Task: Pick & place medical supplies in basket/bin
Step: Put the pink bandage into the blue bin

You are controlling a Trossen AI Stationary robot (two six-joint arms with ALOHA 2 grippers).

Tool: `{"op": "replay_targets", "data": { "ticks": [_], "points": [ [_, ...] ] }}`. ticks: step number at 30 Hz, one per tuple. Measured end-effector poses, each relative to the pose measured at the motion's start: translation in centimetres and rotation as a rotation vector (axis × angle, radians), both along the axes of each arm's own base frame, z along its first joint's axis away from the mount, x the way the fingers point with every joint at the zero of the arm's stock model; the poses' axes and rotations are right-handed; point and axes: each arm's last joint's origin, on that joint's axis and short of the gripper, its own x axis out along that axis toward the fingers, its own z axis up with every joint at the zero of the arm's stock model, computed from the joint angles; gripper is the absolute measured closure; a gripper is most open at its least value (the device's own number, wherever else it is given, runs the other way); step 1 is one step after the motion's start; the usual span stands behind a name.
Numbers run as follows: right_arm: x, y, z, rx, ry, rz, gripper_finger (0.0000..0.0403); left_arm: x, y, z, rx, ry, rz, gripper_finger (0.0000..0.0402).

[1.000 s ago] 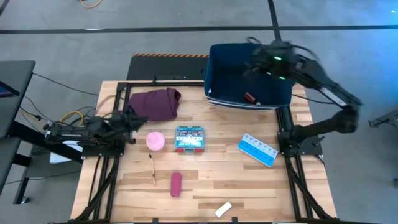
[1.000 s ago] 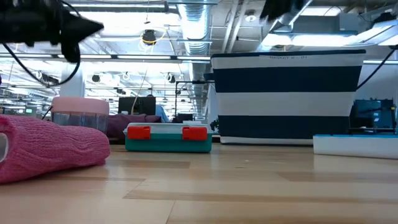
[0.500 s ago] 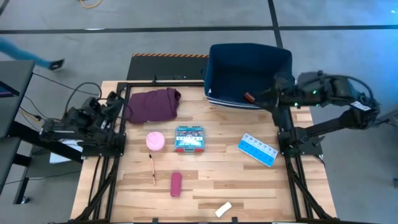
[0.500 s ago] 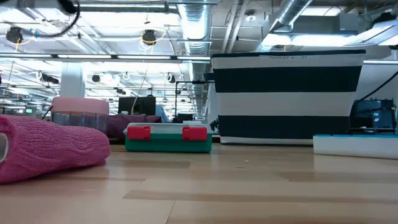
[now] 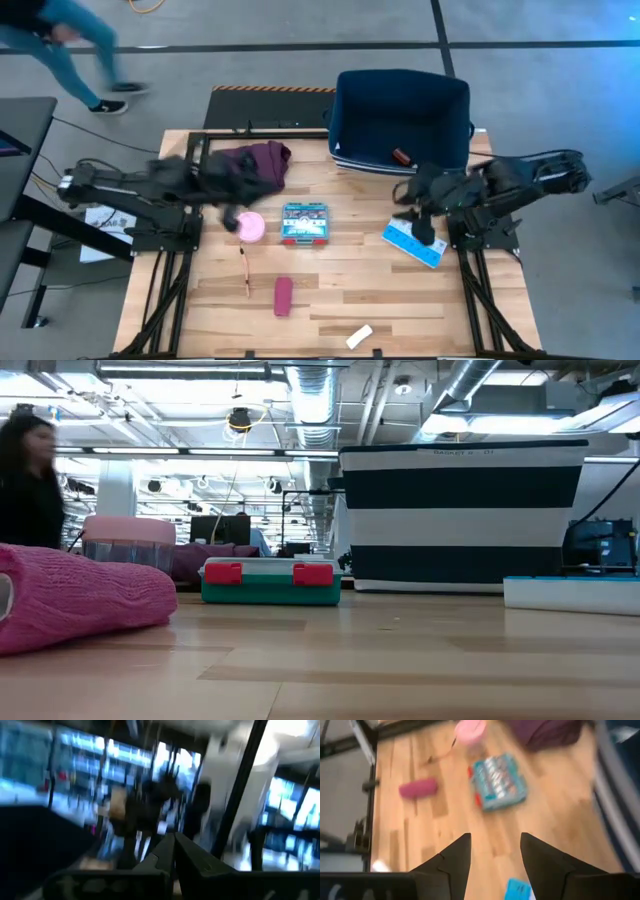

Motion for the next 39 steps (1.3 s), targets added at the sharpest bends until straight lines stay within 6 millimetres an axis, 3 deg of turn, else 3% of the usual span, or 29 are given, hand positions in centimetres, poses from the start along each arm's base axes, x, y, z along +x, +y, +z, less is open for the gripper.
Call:
{"op": "replay_targets", "data": {
  "ticks": [5, 9, 14, 19, 24, 31, 39],
  "points": [
    [0.8, 2.4, -2.0, 0.006, 0.085, 0.024, 0.0248, 4.8, -2.2, -2.8, 0.058, 0.284, -0.056, 0.0401],
    [1.3, 3.9, -3.4, -0.061, 0.118, 0.059, 0.0255, 6.4, -3.2, -6.0, 0.061, 0.539, -0.078, 0.0401],
    [2.5, 4.8, -4.6, -0.144, 0.147, 0.041, 0.0264, 6.7, -4.4, -8.7, -0.043, 0.76, -0.087, 0.0401],
    [4.2, 5.3, -6.2, -0.175, 0.207, 0.027, 0.0271, 6.6, -6.8, -11.2, -0.161, 0.947, -0.108, 0.0401],
    [5.8, 5.4, -8.0, -0.208, 0.282, 0.005, 0.0274, 6.7, -8.9, -14.6, -0.375, 1.192, -0.088, 0.0401],
    [7.8, 5.4, -10.7, -0.284, 0.399, 0.03, 0.0275, 7.2, -12.4, -19.7, -0.24, 1.423, -0.196, 0.0379],
    [8.1, 6.0, -11.2, -0.247, 0.402, 0.033, 0.0276, 8.1, -12.9, -23.3, -0.213, 1.507, -0.101, 0.0326]
  ]
}}
